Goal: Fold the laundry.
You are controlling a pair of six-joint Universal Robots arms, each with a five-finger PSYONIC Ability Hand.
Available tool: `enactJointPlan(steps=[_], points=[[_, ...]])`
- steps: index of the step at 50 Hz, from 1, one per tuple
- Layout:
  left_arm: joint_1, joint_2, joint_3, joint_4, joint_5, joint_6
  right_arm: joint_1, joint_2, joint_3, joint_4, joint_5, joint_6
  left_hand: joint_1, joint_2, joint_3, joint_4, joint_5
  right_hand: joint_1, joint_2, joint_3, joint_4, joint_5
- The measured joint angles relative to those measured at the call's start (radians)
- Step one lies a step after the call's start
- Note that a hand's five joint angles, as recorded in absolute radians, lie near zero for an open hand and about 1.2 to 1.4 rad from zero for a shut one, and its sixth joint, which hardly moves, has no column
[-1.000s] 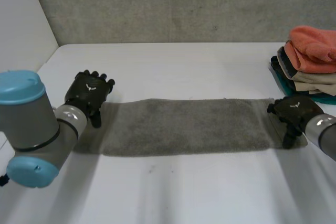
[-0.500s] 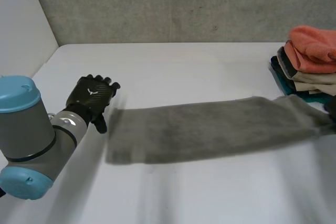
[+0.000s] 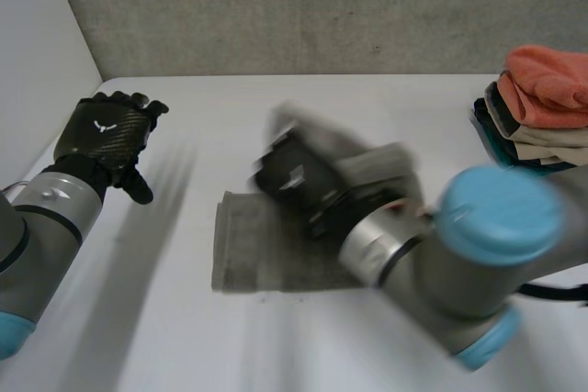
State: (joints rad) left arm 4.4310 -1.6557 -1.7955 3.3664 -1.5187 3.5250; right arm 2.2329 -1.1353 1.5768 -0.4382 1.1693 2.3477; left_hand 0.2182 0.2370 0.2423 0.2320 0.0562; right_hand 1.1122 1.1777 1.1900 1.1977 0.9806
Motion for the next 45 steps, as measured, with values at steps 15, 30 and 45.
enactJointPlan(steps=[15, 30, 45], points=[[-0.025, 0.004, -0.006, 0.004, 0.006, -0.022, 0.17, 0.211, -0.085, 0.004, 0.128, 0.035, 0.0, 0.0, 0.0, 0.0, 0.0, -0.767, -0.835, -0.85, -0.863, -0.838], [-0.132, -0.055, 0.05, 0.013, 0.003, -0.021, -0.145, -0.032, 0.136, 0.303, 0.279, 0.176, 0.0, 0.0, 0.0, 0.0, 0.0, -0.825, -0.893, -0.903, -0.927, -0.875], [-0.144, -0.048, 0.04, 0.009, -0.006, -0.02, -0.166, -0.066, 0.08, 0.13, 0.288, 0.102, 0.0, 0.0, 0.0, 0.0, 0.0, -0.057, -0.019, -0.004, -0.003, 0.003]])
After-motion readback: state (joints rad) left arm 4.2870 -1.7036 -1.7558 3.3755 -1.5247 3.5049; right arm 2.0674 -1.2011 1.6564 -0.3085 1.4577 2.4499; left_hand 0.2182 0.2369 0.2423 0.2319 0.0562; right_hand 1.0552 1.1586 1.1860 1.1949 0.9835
